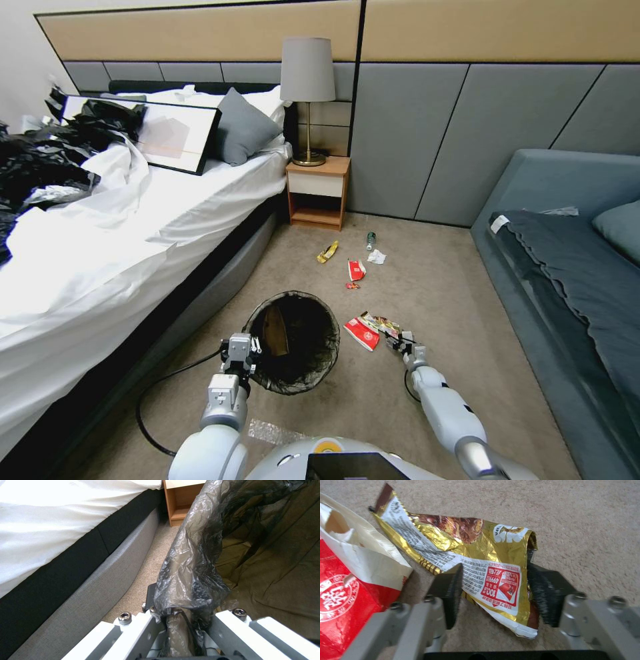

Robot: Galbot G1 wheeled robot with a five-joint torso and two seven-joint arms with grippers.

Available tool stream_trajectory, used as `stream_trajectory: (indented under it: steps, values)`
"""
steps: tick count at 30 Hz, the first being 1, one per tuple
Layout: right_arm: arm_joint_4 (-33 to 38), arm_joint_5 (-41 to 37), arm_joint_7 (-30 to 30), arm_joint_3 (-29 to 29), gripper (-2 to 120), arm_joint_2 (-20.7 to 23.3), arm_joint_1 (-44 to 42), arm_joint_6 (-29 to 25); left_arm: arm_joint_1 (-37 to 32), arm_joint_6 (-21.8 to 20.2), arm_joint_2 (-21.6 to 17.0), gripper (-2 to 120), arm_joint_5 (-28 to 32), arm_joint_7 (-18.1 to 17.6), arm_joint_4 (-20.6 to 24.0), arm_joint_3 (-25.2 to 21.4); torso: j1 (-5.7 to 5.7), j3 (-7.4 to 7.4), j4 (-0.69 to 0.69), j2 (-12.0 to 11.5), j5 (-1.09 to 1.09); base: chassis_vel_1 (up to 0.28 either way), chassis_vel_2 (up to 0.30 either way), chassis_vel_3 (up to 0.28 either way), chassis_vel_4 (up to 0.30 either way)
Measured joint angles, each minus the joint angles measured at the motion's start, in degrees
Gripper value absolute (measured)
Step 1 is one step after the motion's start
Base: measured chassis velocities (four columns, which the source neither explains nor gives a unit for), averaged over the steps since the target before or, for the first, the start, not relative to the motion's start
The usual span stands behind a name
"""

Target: Pick up the trash bin, then pick up the garbage from the floor and place it into the trash bin.

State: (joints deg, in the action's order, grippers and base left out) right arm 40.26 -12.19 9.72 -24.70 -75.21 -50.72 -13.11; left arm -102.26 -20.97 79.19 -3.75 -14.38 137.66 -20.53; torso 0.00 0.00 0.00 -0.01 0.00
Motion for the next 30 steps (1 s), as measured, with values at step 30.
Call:
stream_trajectory:
  steps: [30]
  values:
    - [1.7,0.9,-0.5,-0.3,0,-0.2,-0.8,-2.4,0.5,0.1,-0.2,2,0.2,0.0,-0.3,0.0,0.0,0.0,0.0,0.0,0.0,0.0,0.0,0.0,0.0]
